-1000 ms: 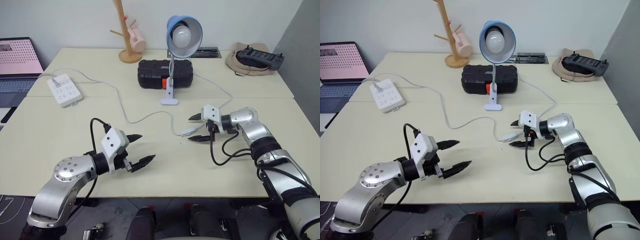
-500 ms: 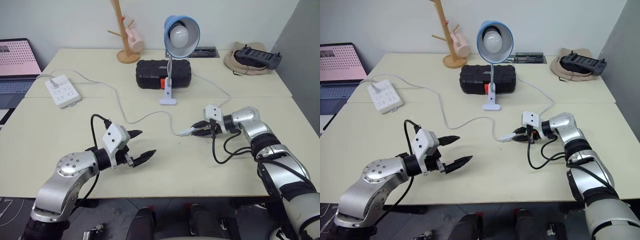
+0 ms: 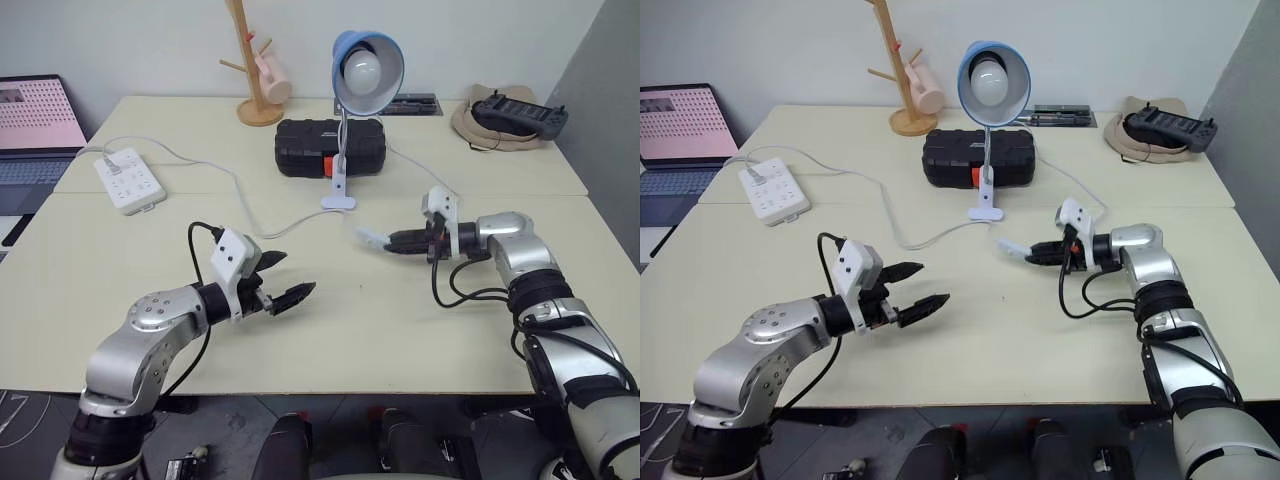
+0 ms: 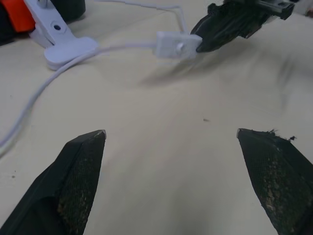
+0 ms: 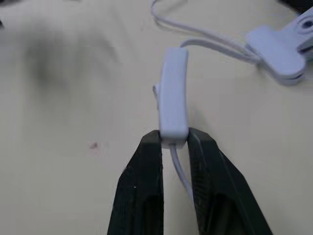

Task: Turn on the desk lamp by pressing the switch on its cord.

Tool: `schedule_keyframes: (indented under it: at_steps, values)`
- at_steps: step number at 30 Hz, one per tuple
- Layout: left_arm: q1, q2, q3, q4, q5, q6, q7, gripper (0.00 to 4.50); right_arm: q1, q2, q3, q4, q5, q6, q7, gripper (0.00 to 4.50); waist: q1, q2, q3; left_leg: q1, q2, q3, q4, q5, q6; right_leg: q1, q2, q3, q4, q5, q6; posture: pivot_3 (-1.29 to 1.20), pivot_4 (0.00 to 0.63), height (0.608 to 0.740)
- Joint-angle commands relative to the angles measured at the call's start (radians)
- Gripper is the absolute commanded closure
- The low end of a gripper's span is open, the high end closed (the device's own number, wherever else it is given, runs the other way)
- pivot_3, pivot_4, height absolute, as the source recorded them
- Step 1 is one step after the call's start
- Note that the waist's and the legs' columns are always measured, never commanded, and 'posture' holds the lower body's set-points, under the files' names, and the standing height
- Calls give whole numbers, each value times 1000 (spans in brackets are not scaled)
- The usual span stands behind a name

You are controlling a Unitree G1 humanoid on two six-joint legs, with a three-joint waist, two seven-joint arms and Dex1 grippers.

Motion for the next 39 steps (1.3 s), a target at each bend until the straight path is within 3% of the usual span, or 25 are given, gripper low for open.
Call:
schedule_keyframes:
  at_steps: [1, 3, 5, 8, 15, 23, 39]
  values:
    - [-118, -110, 121, 0, -300, 266, 126, 0, 62, -26, -152, -319, 200, 422, -133, 4123, 2, 0, 0, 0, 0, 0, 0, 0, 0, 0, 0, 0, 0, 0, 0, 0, 150, 740]
    - [-155, -209, 176, 14, -632, 337, 268, 0, 95, 0, -267, -456, 314, 631, -265, 4123, 5, 0, 0, -3, 0, -2, 1, 0, 0, -1, -1, -2, -1, 0, 0, 0, 150, 740]
    - [-167, -284, 209, 22, -803, 341, 374, 0, 98, 28, -352, -526, 397, 773, -360, 4123, 4, 0, 0, -4, -1, -3, 2, 0, 0, -1, -2, -2, 0, 0, 0, 0, 150, 740]
    - [-203, -363, 221, 52, -844, 296, 529, 0, 93, 51, -428, -598, 501, 933, -438, 4123, 3, 0, 0, -4, -2, -3, 2, 0, 0, -1, -6, -2, 0, 0, 0, 0, 150, 740]
    - [-301, -486, 160, 97, -789, 173, 696, 0, 55, 77, -587, -672, 676, 1152, -610, 4123, 3, 0, 0, -3, -10, -1, 2, 0, 0, -1, -1, -1, 0, 0, 0, 0, 150, 740]
    - [-309, -635, 125, 95, -998, 115, 778, 0, 2, 67, -675, -720, 868, 1363, -685, 4123, 5, 0, 0, -5, -12, 1, 2, 0, 0, -2, -3, -1, -1, 0, 0, 0, 150, 740]
    - [-282, -614, 60, 109, -1146, 61, 783, 0, 38, 16, -645, -695, 1092, 1371, -809, 4123, 4, 0, 0, -5, -12, 1, 1, 0, 1, -1, -2, -1, -1, 0, 1, 0, 150, 740]
